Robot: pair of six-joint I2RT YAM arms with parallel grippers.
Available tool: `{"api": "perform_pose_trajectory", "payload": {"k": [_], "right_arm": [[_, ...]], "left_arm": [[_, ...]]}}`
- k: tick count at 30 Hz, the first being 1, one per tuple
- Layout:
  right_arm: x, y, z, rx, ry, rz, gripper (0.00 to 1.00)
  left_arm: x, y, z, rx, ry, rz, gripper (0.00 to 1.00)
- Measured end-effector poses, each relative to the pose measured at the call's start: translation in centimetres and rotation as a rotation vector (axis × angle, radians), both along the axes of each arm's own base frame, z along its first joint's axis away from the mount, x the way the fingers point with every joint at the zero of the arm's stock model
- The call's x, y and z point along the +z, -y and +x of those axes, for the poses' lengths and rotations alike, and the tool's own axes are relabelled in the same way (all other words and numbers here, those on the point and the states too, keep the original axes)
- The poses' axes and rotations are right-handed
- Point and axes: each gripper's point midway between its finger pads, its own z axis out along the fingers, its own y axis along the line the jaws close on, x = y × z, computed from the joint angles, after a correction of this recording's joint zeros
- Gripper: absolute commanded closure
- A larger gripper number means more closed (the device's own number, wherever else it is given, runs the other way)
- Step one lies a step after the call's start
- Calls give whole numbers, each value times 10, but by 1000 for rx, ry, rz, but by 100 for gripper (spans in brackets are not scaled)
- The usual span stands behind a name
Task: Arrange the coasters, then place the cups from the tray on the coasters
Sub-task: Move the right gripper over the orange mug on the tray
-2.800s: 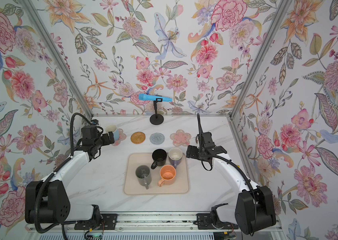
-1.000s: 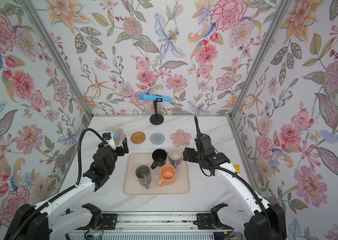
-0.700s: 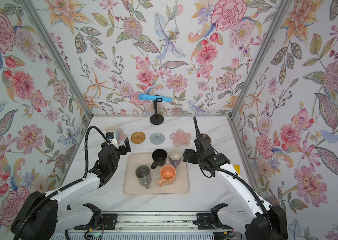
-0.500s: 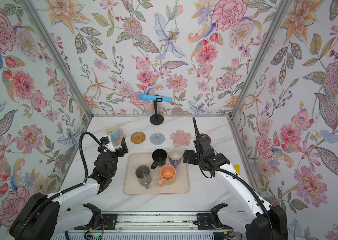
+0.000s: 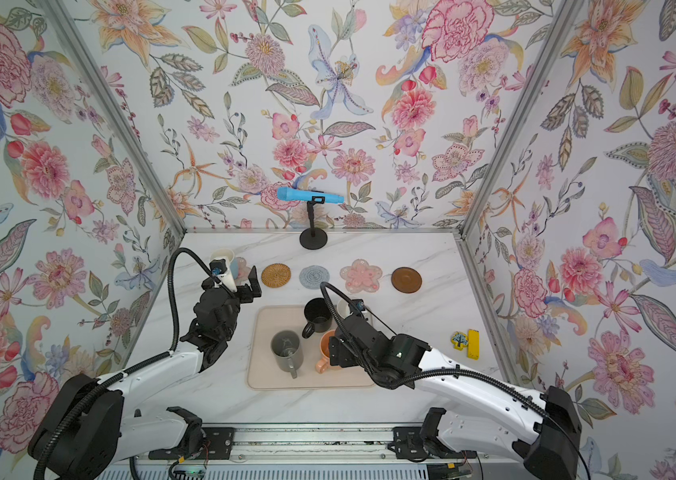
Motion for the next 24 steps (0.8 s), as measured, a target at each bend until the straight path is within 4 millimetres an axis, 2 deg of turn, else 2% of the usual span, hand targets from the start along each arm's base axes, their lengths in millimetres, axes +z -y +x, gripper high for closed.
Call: {"api": "perform_pose_trajectory", "payload": {"k": [3, 6, 10, 15, 17, 21, 24], "right_arm": [[-18, -11, -12, -3, -29, -43, 12], [-27, -16, -17, -24, -47, -57, 12], [-29, -24, -17, -46, -58, -58, 15], [-30, -33, -15, -63, -70, -62, 27], [-30, -36, -15, -68, -76, -62, 28], [-29, -46, -13, -69, -78, -57, 30], [-37, -50, -11, -79, -86, -67, 31]], "left_arm": [[0, 2, 5, 5, -48, 18, 1], [2, 0, 9, 29, -92, 20, 1], [2, -3, 11, 56, -148, 29, 1], [-15, -15, 3, 121, -239, 31, 1], [-19, -19, 0, 150, -269, 28, 1], [-17, -21, -2, 166, -295, 11, 1], [-16, -22, -5, 170, -301, 0, 1]]}}
